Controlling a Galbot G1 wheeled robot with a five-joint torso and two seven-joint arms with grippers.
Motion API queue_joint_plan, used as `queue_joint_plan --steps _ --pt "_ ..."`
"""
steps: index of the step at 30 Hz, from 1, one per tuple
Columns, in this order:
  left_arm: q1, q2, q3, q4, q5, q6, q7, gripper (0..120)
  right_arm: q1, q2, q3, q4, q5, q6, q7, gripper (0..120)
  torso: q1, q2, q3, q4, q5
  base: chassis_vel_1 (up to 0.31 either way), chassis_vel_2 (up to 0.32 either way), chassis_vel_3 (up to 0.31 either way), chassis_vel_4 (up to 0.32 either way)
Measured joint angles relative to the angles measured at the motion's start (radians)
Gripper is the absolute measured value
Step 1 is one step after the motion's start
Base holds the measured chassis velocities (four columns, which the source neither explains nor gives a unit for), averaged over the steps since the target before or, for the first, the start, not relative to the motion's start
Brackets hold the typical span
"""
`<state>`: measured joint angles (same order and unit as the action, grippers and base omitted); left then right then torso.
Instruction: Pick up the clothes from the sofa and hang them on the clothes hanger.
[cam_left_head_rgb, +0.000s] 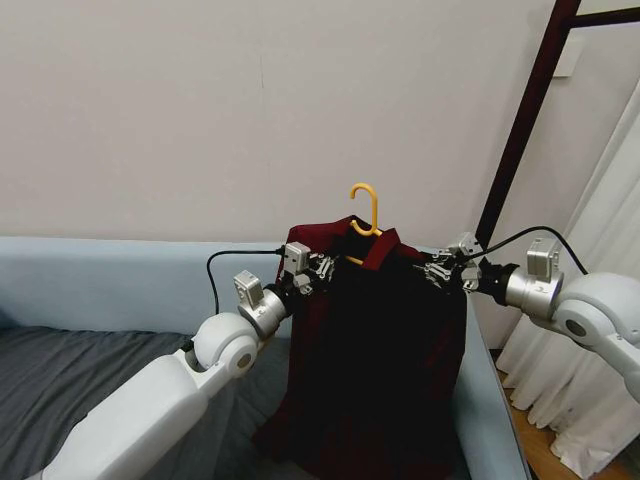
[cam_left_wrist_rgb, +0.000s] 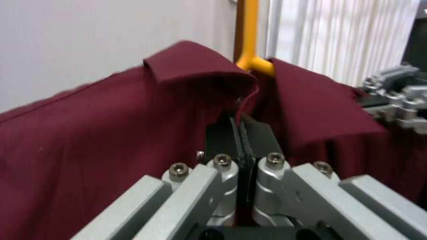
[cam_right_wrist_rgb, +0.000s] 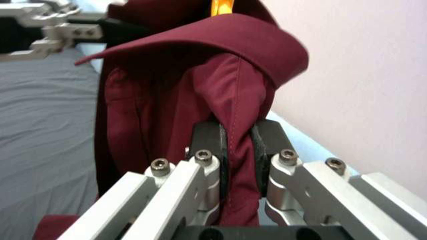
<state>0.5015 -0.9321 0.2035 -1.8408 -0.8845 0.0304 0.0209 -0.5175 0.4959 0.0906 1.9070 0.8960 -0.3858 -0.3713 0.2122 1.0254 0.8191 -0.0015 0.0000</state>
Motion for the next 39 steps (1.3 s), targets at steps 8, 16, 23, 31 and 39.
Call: queue_joint_plan --steps 8,16,23,31,39 --pt "0.034 0.018 -0.019 0.014 0.018 -0.024 0.004 0 0.007 -0.007 0.010 -0.003 0.038 0.002 0.018 8 0.000 0.000 0.000 0.0002 -0.0001 0.000 0.000 0.000 0.000" --pt "0.054 0.040 -0.056 0.007 0.017 -0.042 -0.001 14 0.016 -0.033 0.018 0.035 0.100 0.023 0.035 8 0.000 0.000 0.000 0.0001 -0.0001 0.000 0.000 0.000 0.000" --pt "0.128 0.071 -0.137 -0.030 0.017 -0.068 0.006 42 0.038 -0.068 0.038 0.057 0.176 0.050 0.088 8 0.000 0.000 0.000 -0.0001 -0.0002 0.000 0.000 0.000 0.000" --pt "0.243 0.119 -0.272 -0.107 -0.019 -0.115 0.019 68 0.051 -0.128 0.068 0.099 0.251 0.076 0.160 8 0.000 0.000 0.000 0.0000 0.0001 0.000 0.000 0.000 0.000" --pt "0.359 0.162 -0.385 -0.133 0.010 -0.135 -0.019 98 0.093 -0.277 0.112 0.181 0.368 -0.013 0.374 8 0.000 0.000 0.000 0.0001 -0.0002 0.000 0.000 0.000 0.000"
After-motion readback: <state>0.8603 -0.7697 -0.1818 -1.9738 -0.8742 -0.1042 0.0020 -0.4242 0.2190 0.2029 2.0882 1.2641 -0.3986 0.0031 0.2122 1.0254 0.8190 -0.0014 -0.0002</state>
